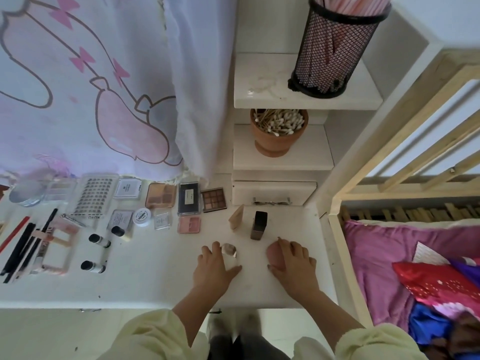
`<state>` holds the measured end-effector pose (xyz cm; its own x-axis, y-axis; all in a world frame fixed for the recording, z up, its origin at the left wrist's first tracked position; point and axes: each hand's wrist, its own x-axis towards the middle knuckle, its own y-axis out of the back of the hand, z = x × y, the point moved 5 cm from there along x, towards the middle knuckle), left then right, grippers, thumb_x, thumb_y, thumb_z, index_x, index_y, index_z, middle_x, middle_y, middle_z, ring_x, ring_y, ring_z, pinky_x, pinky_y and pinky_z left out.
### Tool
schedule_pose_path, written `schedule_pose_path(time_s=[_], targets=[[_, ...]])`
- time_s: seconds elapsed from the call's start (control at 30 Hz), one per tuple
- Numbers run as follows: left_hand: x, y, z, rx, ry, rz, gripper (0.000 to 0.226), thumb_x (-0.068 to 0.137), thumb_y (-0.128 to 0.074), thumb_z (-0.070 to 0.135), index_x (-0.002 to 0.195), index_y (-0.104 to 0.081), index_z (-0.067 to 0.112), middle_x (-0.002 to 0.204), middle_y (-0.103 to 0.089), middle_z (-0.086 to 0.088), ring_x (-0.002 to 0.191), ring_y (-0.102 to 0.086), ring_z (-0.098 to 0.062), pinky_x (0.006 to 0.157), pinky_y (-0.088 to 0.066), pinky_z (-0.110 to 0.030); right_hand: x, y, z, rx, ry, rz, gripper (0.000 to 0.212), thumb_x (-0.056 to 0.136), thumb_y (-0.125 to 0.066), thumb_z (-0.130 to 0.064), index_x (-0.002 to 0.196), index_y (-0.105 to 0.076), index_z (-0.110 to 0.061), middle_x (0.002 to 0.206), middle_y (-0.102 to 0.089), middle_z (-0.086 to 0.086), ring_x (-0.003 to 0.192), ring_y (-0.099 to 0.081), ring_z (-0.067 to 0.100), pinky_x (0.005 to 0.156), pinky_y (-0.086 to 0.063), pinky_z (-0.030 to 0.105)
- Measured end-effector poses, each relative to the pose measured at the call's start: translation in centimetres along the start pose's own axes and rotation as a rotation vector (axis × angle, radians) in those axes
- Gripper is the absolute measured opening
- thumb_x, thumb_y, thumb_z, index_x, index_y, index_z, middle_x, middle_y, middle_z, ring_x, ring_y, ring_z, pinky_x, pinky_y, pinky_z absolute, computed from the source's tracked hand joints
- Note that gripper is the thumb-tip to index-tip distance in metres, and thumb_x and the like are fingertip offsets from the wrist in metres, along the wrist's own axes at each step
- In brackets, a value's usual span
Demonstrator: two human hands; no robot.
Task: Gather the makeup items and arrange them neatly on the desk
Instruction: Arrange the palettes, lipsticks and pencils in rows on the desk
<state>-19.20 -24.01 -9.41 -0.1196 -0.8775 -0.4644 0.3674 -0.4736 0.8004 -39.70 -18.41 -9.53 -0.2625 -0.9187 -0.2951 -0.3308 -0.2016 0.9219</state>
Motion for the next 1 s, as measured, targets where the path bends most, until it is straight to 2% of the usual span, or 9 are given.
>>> schedule_pose_path(time_s=[0.2,0.33,0.47,0.53,0.6,0.67,0.73,0.8,1.0], targets=[[0.0,0.4,0.7,0.001,-0.018,-0.008,0.069,0.081,-0.063,0.059,0.128,-0.035,0.017,0.121,-0.040,-0.006,0.105,-0.058,-0.028,0.081,-0.050,-0.035,0.1,0.1,0.1,-0.004,-0.018,-0.026,0.070,0.090,-0.052,-0.053,0.148,-0.022,-0.028,0.146,-0.034,0.000,0.132,-0.034,0.022,0.106,-0.030,0.037],[-0.2,1.5,1.0,0.062,-0.033,-0.001,0.065,0.086,-0.057,0.058,0.131,-0.034,0.017,0.125,-0.038,-0.006,0.111,-0.053,-0.026,0.082,-0.049,-0.034,0.2,0.4,0.4,0.045,-0.050,-0.042,0.078,0.086,-0.058,-0.050,0.150,-0.021,-0.027,0.145,-0.038,0.000,0.131,-0.035,0.022,0.106,-0.031,0.038],[-0.5,3.8,1.6,-0.002,-0.070,-0.029,0.041,0.089,-0.058,0.040,0.121,-0.049,0.016,0.119,-0.048,-0.003,0.102,-0.056,-0.020,0.081,-0.050,-0.030,0.1,2.2,0.5,0.388,-0.140,-0.013,0.085,0.075,-0.073,-0.047,0.146,-0.030,-0.027,0.136,-0.048,0.000,0.124,-0.045,0.023,0.103,-0.039,0.039],[-0.6,4.8,2.3,-0.169,-0.082,-0.145,0.028,0.090,-0.059,0.037,0.106,-0.062,0.013,0.104,-0.063,0.000,0.089,-0.064,-0.017,0.080,-0.054,-0.029,-0.2,4.2,0.4,0.587,-0.138,0.007,0.089,0.068,-0.082,-0.045,0.143,-0.035,-0.029,0.128,-0.053,0.000,0.117,-0.052,0.021,0.097,-0.046,0.036],[-1.4,5.8,3.6,-0.448,-0.072,-0.330,0.025,0.091,-0.062,0.035,0.096,-0.068,0.011,0.092,-0.072,0.000,0.084,-0.070,-0.017,0.078,-0.058,-0.028,-0.6,7.0,-0.1,0.694,-0.090,0.017,0.087,0.066,-0.087,-0.037,0.139,-0.040,-0.029,0.122,-0.055,-0.001,0.108,-0.056,0.017,0.086,-0.047,0.026],[-2.8,7.2,5.5,-0.748,-0.047,-0.475,0.027,0.093,-0.060,0.035,0.098,-0.068,0.009,0.091,-0.075,-0.004,0.088,-0.072,-0.020,0.083,-0.058,-0.030,-1.0,9.9,-0.7,0.779,-0.026,0.029,0.085,0.064,-0.089,-0.033,0.136,-0.044,-0.031,0.120,-0.058,-0.002,0.105,-0.058,0.012,0.082,-0.047,0.022],[-3.7,8.4,7.2,-1.014,-0.012,-0.551,0.036,0.094,-0.056,0.041,0.103,-0.063,0.007,0.096,-0.075,-0.010,0.093,-0.072,-0.025,0.087,-0.056,-0.037,-1.3,12.6,-1.8,0.847,0.046,0.034,0.084,0.061,-0.091,-0.034,0.133,-0.048,-0.033,0.118,-0.060,-0.005,0.105,-0.059,0.008,0.082,-0.048,0.020],[-4.0,9.1,8.6,-1.214,0.025,-0.606,0.045,0.092,-0.054,0.049,0.108,-0.058,0.007,0.102,-0.072,-0.018,0.097,-0.070,-0.030,0.086,-0.055,-0.038,-1.8,14.8,-3.3,0.895,0.121,0.024,0.082,0.057,-0.090,-0.039,0.129,-0.051,-0.036,0.116,-0.063,-0.010,0.105,-0.060,0.004,0.087,-0.049,0.022],[-4.7,10.3,10.4,-1.372,0.037,-0.733,0.079,0.081,-0.054,0.064,0.129,-0.050,0.002,0.115,-0.066,-0.026,0.095,-0.069,-0.032,0.079,-0.058,-0.035,-2.3,17.4,-6.5,0.826,0.262,-0.006,0.085,0.055,-0.088,-0.050,0.129,-0.047,-0.040,0.120,-0.060,-0.021,0.113,-0.054,-0.007,0.097,-0.043,0.024]])
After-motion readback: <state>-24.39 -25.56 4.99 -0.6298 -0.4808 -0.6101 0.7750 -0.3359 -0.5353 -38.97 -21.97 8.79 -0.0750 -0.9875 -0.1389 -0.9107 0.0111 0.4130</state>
